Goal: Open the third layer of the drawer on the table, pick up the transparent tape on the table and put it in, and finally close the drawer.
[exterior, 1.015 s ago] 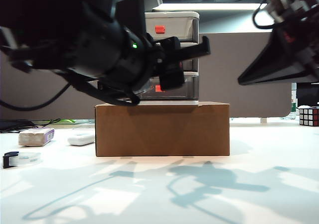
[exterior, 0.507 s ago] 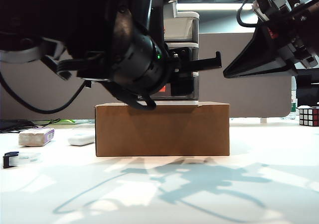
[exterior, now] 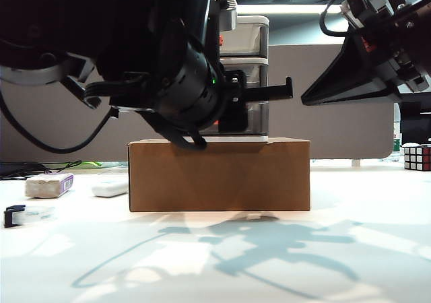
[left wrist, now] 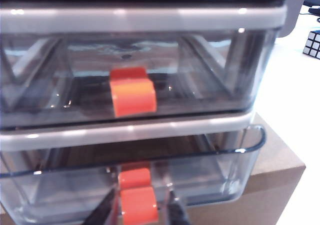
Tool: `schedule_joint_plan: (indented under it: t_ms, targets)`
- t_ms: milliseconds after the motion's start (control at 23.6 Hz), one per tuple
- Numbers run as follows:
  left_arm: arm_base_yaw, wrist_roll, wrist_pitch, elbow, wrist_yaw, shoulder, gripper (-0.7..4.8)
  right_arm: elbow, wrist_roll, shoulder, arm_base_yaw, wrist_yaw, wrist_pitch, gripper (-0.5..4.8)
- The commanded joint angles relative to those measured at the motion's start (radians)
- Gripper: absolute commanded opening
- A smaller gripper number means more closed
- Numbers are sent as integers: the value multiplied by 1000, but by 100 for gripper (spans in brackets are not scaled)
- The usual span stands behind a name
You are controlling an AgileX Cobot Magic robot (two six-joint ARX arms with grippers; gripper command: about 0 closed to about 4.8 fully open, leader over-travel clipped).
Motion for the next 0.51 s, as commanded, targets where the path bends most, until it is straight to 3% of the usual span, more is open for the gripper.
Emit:
schedule_joint_plan:
  t_ms: [42,296,381,507]
  targets:
    - [5,3,5,4,12,2,111,5,-6,-3,0,-5,18,-5]
    - [9,-7,-6,5,13,7,106,5,-6,-3,0,-5,32,-5]
    - [9,-8,-8,5,13,9,76,5,-5,-3,1,-6,50,-5]
    - [9,-7,-9,5,13,9,75,5,-2,-3,0,-52,117,-5]
